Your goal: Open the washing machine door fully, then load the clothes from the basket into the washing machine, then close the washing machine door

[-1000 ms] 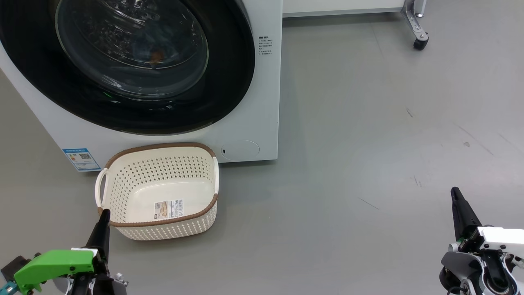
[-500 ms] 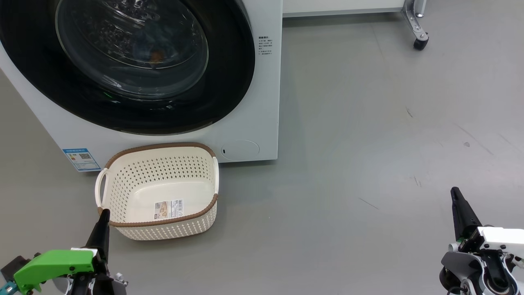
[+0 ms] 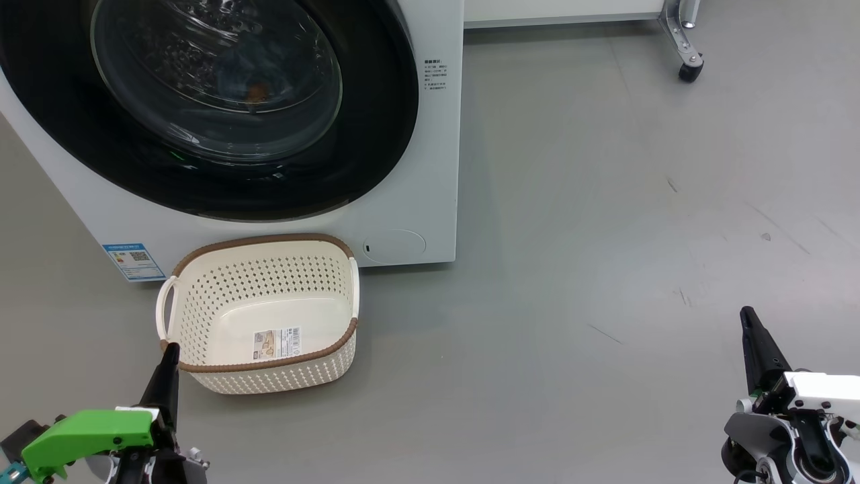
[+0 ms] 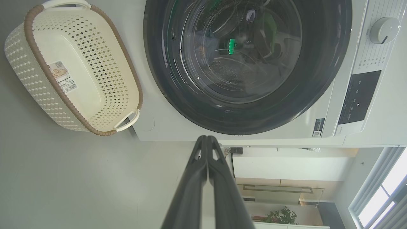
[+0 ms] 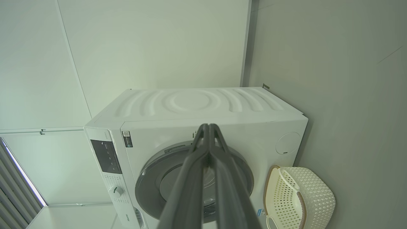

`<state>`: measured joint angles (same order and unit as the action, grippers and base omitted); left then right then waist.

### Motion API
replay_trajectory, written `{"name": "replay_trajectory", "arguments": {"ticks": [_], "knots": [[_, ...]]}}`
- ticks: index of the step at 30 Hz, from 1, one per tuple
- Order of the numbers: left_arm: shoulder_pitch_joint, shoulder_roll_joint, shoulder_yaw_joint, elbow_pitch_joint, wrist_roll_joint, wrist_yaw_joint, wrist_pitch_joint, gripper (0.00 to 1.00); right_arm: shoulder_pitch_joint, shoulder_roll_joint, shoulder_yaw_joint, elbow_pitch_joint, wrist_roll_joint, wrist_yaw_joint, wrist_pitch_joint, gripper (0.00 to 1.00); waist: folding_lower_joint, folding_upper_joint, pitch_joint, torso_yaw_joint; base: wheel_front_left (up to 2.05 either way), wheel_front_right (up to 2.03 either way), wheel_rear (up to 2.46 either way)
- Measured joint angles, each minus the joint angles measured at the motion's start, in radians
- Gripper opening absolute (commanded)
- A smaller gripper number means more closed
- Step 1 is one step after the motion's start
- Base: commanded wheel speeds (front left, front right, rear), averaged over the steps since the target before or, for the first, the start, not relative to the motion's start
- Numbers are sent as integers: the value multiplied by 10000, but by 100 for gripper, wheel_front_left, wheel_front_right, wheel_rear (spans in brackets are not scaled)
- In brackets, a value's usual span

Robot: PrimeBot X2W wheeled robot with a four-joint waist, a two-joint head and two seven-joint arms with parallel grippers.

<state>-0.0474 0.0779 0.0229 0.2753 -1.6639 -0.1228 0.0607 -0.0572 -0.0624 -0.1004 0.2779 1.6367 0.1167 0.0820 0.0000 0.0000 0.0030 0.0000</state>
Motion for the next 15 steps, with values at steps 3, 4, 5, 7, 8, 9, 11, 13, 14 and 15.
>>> {"name": "replay_trajectory", "arguments": {"ticks": [3, 4, 5, 7, 8, 9, 11, 13, 14, 15], "knots": [[0, 0, 4, -2, 0, 0, 0, 0, 0, 0, -2, -4, 0, 0, 0, 0, 0, 0, 0, 0, 0, 0, 0], [0, 0, 6, -4, 0, 0, 0, 0, 0, 0, -2, -6, 0, 0, 0, 0, 0, 0, 0, 0, 0, 0, 0], [0, -2, 6, -4, 0, 0, 0, 0, 0, 0, -2, -6, 0, 0, 0, 0, 0, 0, 0, 0, 0, 0, 0], [0, -2, 8, -4, 0, 0, 0, 0, 0, 2, -4, -8, 0, 0, 0, 0, 0, 0, 0, 0, 0, 0, 0], [0, -2, 8, -4, 0, 0, 0, 0, 0, 2, -4, -8, 0, 0, 0, 0, 0, 0, 0, 0, 0, 0, 0], [0, -2, 10, -6, 0, 0, 0, 0, 0, 2, -4, -8, 0, 0, 0, 0, 0, 0, 0, 0, 0, 0, 0], [0, -2, 10, -6, 0, 0, 0, 0, 0, 2, -6, -8, 0, 0, 0, 0, 0, 0, 0, 0, 0, 0, 0], [0, -4, 12, -6, 0, 0, 0, 0, 0, 2, -6, -10, 0, 0, 0, 0, 0, 0, 0, 0, 0, 0, 0], [0, -4, 12, -6, 0, 0, 2, 0, 0, 2, -8, -10, 0, 0, 0, 0, 0, 0, 0, 0, 0, 0, 0], [0, -4, 13, -6, 0, 0, 2, 0, 0, 2, -8, -10, 0, 0, 0, 0, 0, 0, 0, 0, 0, 0, 0]]}}
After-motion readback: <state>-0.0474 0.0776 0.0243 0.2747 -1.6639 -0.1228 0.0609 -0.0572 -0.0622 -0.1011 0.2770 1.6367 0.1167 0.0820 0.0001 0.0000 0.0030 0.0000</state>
